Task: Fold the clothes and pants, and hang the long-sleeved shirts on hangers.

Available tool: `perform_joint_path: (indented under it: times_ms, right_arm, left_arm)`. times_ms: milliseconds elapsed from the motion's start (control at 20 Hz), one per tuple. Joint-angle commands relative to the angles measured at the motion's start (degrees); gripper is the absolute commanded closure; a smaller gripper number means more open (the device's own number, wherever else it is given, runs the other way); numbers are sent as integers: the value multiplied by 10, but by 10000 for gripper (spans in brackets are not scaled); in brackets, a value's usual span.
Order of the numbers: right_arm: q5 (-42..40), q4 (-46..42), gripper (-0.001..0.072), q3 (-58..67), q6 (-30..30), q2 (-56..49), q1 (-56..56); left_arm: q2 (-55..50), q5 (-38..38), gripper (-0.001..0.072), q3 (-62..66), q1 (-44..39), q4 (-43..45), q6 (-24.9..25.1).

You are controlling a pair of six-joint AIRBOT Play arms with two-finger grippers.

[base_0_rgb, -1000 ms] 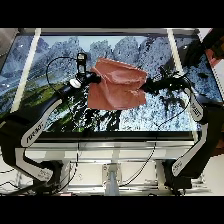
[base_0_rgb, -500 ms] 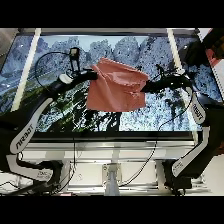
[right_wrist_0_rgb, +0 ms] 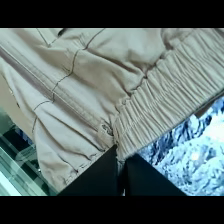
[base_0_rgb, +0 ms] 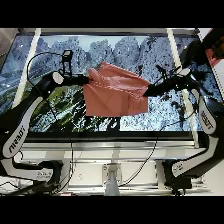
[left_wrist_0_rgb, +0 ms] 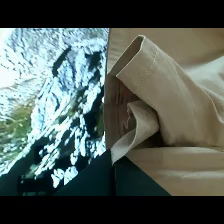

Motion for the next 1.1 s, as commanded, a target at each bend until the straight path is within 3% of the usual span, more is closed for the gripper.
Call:
perform_joint_path:
  times_ms: [0, 100, 200, 400, 750, 800, 850, 900, 1000, 1050]
  right_arm:
    - [-122, 23, 694, -153, -36, 104, 0]
    - [-222, 52, 694, -247, -31, 162, 0]
    - [-261, 90, 694, -304, -31, 192, 0]
    - [-254, 99, 694, -319, -31, 196, 0]
    - [-259, 100, 693, -319, -31, 196, 0]
    - [-259, 100, 693, -319, -31, 196, 0]
    - [-258, 100, 693, -319, -30, 196, 0]
    - [-255, 100, 692, -319, -22, 196, 0]
    - [-244, 100, 692, -319, 31, 196, 0]
    - [-242, 100, 684, -319, 32, 196, 0]
  left_arm:
    - [1, -23, 694, 1, -27, 32, -12]
    - [-3, 2, 694, 1, -49, 47, -12]
    - [-15, 48, 694, 0, -64, 58, -12]
    - [-52, 153, 693, 1, -86, 57, -12]
    - [-64, 234, 684, 0, -120, 58, -12]
    - [-64, 234, 598, 0, -120, 58, -12]
    - [-63, 233, 379, 0, -120, 58, -12]
    - [-62, 227, 249, 1, -118, 57, -12]
    - [-54, 202, 215, 1, -114, 58, -12]
    - [-49, 181, 73, 1, -111, 58, -12]
